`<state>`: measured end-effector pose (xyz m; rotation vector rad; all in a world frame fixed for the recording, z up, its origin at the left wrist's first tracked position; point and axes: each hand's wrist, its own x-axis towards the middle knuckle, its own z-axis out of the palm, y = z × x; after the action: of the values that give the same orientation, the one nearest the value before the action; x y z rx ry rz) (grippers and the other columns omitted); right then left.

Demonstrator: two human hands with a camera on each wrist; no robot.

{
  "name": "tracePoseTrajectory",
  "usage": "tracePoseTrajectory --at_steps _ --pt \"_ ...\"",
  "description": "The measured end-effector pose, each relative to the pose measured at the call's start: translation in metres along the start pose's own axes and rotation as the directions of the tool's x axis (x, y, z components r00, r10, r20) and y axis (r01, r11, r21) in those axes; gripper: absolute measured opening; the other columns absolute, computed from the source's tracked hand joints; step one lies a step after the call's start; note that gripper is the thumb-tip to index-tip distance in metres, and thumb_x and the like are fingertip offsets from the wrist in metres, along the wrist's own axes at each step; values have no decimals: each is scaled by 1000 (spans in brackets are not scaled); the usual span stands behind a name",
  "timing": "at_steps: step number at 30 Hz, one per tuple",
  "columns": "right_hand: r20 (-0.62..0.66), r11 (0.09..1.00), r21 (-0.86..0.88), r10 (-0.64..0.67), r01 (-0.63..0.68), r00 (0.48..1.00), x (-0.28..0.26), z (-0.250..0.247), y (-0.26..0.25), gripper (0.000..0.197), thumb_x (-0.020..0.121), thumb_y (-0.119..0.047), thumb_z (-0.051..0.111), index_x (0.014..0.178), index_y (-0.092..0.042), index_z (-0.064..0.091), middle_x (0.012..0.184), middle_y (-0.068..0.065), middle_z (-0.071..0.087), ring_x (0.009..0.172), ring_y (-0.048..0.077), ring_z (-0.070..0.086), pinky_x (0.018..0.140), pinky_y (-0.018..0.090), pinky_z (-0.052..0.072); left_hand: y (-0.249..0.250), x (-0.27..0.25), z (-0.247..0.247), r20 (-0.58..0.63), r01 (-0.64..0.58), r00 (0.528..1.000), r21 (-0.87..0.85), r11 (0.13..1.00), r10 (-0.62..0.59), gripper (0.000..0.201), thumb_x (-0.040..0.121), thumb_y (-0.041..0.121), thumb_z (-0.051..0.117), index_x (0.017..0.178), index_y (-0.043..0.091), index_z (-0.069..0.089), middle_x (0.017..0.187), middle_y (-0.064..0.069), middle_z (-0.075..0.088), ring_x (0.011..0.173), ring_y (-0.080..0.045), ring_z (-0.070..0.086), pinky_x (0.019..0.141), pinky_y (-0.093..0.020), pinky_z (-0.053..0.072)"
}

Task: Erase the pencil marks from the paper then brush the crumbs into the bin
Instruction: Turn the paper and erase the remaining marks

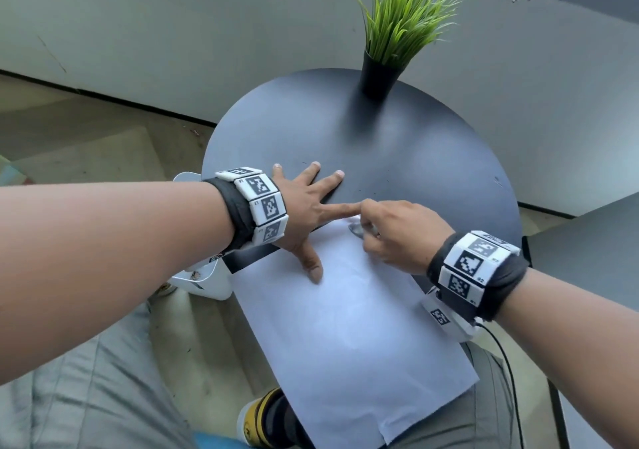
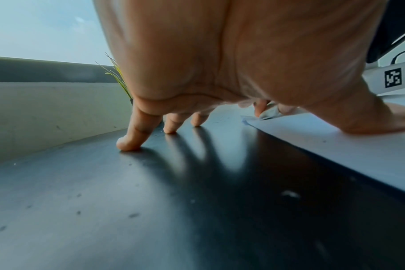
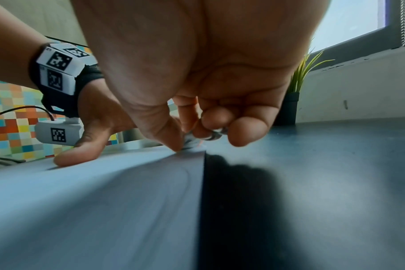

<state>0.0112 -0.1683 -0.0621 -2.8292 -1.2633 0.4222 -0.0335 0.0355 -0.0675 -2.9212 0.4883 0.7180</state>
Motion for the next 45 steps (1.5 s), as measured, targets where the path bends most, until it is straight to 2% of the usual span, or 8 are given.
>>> tracePoseTrajectory --at_steps 7,12,21,26,30,35,40,45 --pt "28 987 143 66 -69 997 0 -7 -2 18 92 -42 50 92 -25 46 89 0 59 88 29 56 73 39 49 -1 -1 -4 51 24 998 14 1000 -24 127 42 105 51 140 69 -22 165 1 -26 153 -39 -14 102 -81 22" --pt "81 954 63 -298 294 951 -21 8 -28 15 95 -42 44 98 -29 49 94 -3 54 85 27 56 68 42 50 -1 -1 -2 71 36 997 9 999 -37 128 37 107 47 137 70 -24 163 5 -33 152 -36 -20 102 -81 20" --pt "22 887 20 -461 461 887 -22 14 -23 17 92 -42 33 90 -28 42 78 -3 48 61 28 47 48 36 43 1 -2 -3 107 58 993 9 998 -58 130 39 105 49 139 68 -26 161 6 -36 151 -37 -23 102 -83 17" --pt "-97 945 45 -319 324 943 3 -2 3 18 92 -43 34 106 -37 42 89 -2 54 83 30 60 66 37 49 5 -3 -9 131 55 990 17 998 -56 130 52 96 60 149 60 -18 163 -3 -33 150 -43 -21 106 -79 16" --pt "104 811 39 -584 584 805 -29 10 -27 17 93 -41 33 102 -30 42 81 2 52 65 28 54 47 31 40 14 -8 -15 147 74 985 80 994 -85 128 60 92 62 150 56 -21 163 -6 -33 151 -44 -20 113 -71 14" --pt "-104 932 35 -355 360 929 1 -1 3 10 95 -37 41 102 -30 46 89 4 57 75 32 61 59 39 50 11 -6 -16 164 79 983 44 996 -85 130 56 92 64 147 59 -22 163 -4 -34 150 -45 -20 107 -75 23" --pt "114 788 27 -614 616 781 -36 10 -26 17 98 -39 39 99 -24 45 79 2 49 62 30 50 45 36 43 17 -9 -20 174 86 980 93 992 -101 127 62 91 62 149 55 -24 162 -7 -34 150 -45 -20 112 -70 18" --pt "-11 851 -53 -523 522 852 -22 6 -17 34 94 -43 33 94 -18 56 78 0 50 60 29 50 46 38 45 19 -11 -25 177 66 981 100 993 -83 121 70 86 61 152 52 -21 163 -11 -31 151 -44 -19 113 -66 15"
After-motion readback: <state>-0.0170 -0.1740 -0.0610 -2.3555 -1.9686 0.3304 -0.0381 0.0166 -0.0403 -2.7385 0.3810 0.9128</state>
